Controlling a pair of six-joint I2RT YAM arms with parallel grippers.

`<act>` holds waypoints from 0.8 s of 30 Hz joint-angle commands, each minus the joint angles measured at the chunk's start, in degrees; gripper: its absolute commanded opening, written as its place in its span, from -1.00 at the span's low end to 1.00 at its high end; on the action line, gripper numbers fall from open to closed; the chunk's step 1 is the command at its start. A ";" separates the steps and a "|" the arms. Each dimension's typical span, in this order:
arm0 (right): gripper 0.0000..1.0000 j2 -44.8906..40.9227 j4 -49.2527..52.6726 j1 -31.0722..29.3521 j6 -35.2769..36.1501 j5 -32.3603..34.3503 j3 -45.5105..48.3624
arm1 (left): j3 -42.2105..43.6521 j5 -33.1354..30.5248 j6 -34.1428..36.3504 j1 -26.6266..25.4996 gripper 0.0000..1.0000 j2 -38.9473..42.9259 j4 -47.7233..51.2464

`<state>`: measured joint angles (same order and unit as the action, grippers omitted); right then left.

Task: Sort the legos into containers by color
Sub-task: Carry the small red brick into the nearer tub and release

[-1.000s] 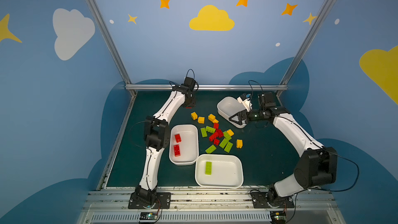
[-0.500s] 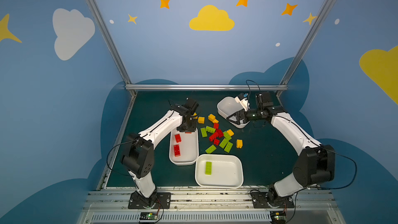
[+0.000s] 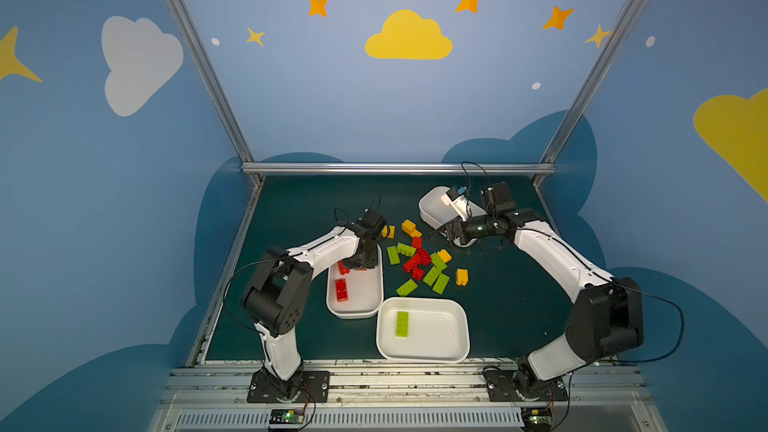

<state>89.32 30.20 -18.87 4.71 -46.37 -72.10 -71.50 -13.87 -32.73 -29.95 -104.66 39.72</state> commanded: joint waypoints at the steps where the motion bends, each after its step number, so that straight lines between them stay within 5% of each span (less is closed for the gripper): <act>1: 0.90 -1.69 -0.02 -0.29 0.25 -0.41 0.40 | 0.30 -3.88 1.29 0.60 -0.25 -1.96 -1.45; 15: 0.90 -1.54 1.09 -0.29 1.17 0.05 -0.01 | -2.89 -3.83 0.60 1.20 0.18 0.64 3.44; 24: 0.90 -1.25 1.62 0.15 1.62 0.30 -1.01 | -13.07 -1.05 3.64 1.69 0.42 1.41 8.38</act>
<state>89.32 30.87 -18.87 5.26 -46.17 -72.07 -81.12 -16.51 -31.03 -28.69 -104.22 45.54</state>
